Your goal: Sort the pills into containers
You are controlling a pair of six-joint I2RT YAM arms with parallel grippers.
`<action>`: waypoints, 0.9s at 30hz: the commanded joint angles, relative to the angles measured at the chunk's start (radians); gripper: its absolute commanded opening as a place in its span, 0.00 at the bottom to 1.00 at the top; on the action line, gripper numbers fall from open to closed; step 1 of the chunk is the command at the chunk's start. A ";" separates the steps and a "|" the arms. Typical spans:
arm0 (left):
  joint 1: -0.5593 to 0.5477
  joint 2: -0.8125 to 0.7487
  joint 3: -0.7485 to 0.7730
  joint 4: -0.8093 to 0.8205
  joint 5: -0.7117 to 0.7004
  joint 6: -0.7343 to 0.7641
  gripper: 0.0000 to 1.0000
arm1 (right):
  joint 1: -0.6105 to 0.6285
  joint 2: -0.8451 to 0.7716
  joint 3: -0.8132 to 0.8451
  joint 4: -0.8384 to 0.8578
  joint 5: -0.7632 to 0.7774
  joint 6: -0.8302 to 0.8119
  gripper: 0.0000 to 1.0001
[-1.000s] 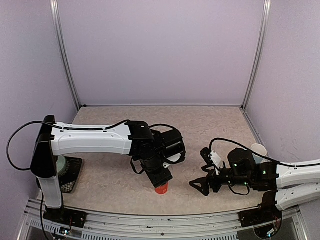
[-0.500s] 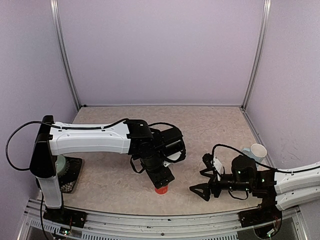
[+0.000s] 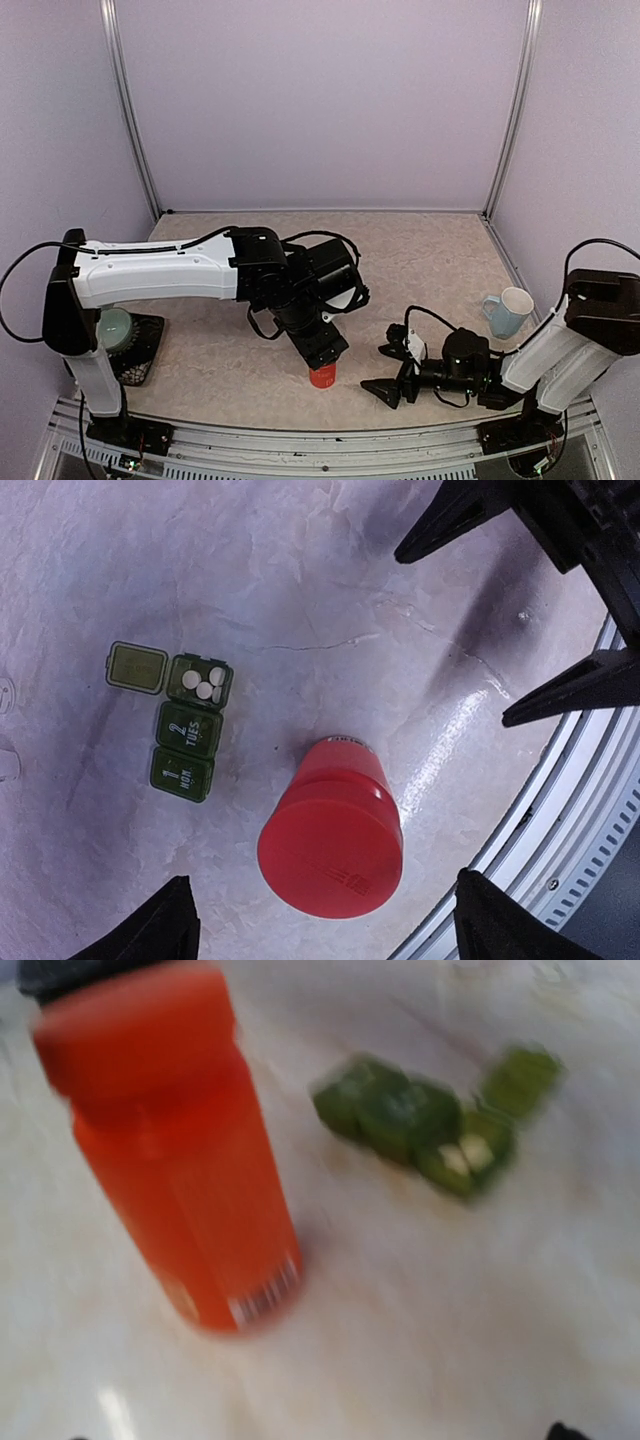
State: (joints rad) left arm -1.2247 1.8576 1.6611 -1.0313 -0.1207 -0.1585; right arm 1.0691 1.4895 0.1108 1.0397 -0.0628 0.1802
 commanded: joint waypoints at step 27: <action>0.053 -0.043 -0.085 0.107 0.068 -0.005 0.72 | 0.063 0.338 0.183 0.446 -0.102 -0.040 0.97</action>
State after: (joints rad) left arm -1.1793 1.8450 1.5715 -0.9550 -0.0566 -0.1570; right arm 1.1229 1.8988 0.3210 1.4647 -0.1753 0.1307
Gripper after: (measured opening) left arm 0.720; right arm 0.971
